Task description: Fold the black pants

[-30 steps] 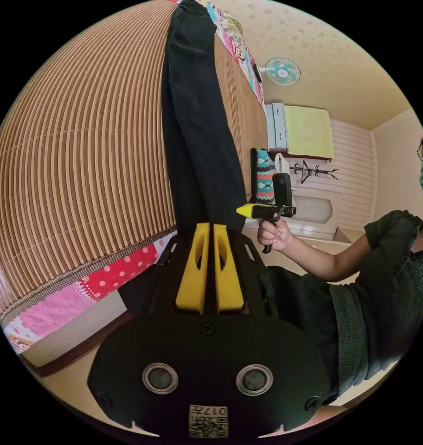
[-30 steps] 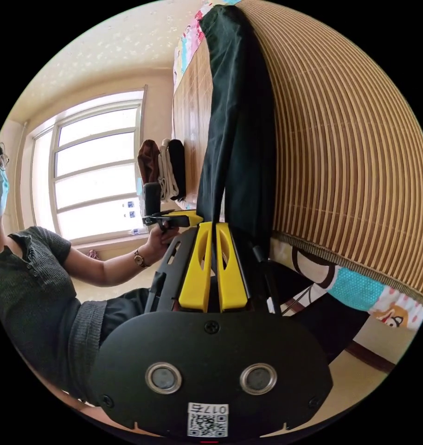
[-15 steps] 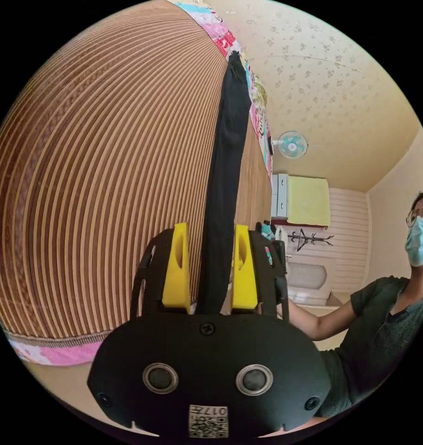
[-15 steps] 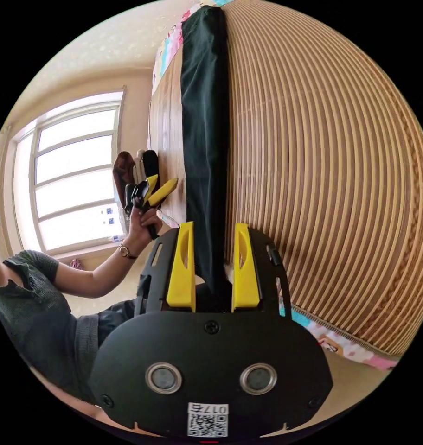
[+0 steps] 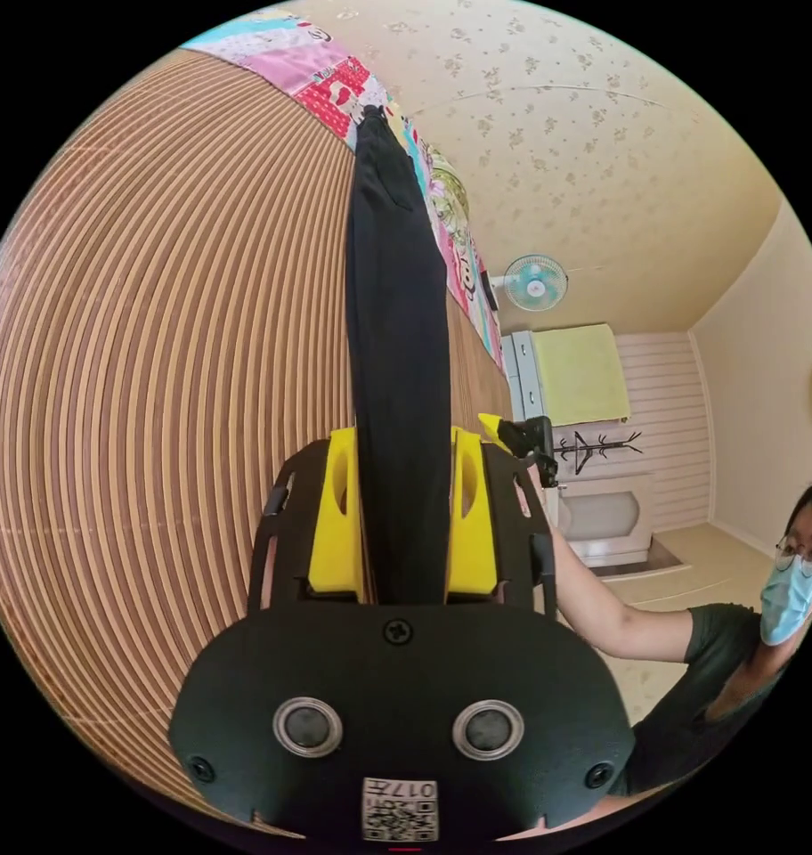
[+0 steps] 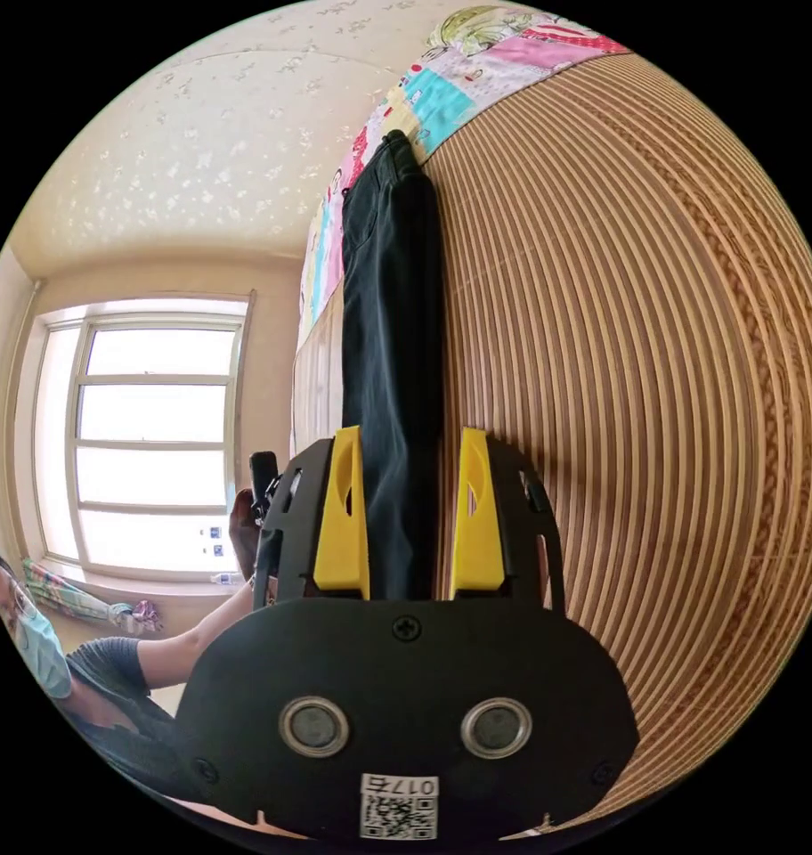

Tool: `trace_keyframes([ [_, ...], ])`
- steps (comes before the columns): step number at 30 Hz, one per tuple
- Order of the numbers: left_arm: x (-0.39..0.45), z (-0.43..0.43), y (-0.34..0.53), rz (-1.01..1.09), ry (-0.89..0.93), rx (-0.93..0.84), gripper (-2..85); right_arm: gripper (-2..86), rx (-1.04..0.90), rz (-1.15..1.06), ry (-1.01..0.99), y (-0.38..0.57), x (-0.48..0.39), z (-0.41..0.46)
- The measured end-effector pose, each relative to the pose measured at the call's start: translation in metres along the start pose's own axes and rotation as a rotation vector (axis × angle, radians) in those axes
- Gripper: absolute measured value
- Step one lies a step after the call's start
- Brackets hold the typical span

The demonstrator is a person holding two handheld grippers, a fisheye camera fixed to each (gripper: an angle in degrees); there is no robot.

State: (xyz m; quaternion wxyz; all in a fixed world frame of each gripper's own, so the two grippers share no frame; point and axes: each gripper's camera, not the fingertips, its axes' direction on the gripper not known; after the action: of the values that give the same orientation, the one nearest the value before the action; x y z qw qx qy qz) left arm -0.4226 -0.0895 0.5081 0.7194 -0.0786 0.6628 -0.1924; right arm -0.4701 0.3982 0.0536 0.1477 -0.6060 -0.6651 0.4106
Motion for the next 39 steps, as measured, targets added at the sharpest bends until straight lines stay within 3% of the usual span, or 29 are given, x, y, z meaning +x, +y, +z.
trace_keyframes([
  [6, 0.014, 0.024, 0.042, -0.001, 0.011, -0.021, 12.7, 15.0, -0.009, 0.007, -0.055, 0.060, -0.014, 0.029],
  [11, -0.004, 0.040, 0.026, -0.061, 0.112, -0.020, 9.9, 14.1, 0.079, 0.200, -0.342, 0.068, 0.023, 0.032],
  [18, 0.002, 0.066, 0.011, -0.089, 0.202, -0.134, 3.8, 4.9, -0.150, 0.078, -0.081, 0.033, -0.010, 0.062],
  [21, 0.026, 0.049, 0.027, -0.022, 0.397, -0.066, 2.7, 3.5, -0.100, 0.023, -0.284, 0.053, -0.027, 0.043],
  [23, 0.057, 0.034, 0.041, 0.049, 0.477, -0.038, 2.5, 3.0, -0.060, -0.068, -0.412, 0.084, -0.061, 0.020],
  [30, 0.258, -0.046, 0.125, 0.378, 0.530, 0.026, 7.6, 2.0, 0.011, -0.369, -0.418, 0.190, -0.197, -0.056],
  [33, 0.342, -0.074, 0.167, 0.444, 0.365, 0.087, 4.9, 1.8, 0.024, -0.454, -0.444, 0.233, -0.252, -0.086],
  [39, 0.484, -0.118, 0.220, 0.525, 0.371, 0.185, 3.6, 1.8, 0.040, -0.621, -0.448, 0.301, -0.360, -0.143],
])
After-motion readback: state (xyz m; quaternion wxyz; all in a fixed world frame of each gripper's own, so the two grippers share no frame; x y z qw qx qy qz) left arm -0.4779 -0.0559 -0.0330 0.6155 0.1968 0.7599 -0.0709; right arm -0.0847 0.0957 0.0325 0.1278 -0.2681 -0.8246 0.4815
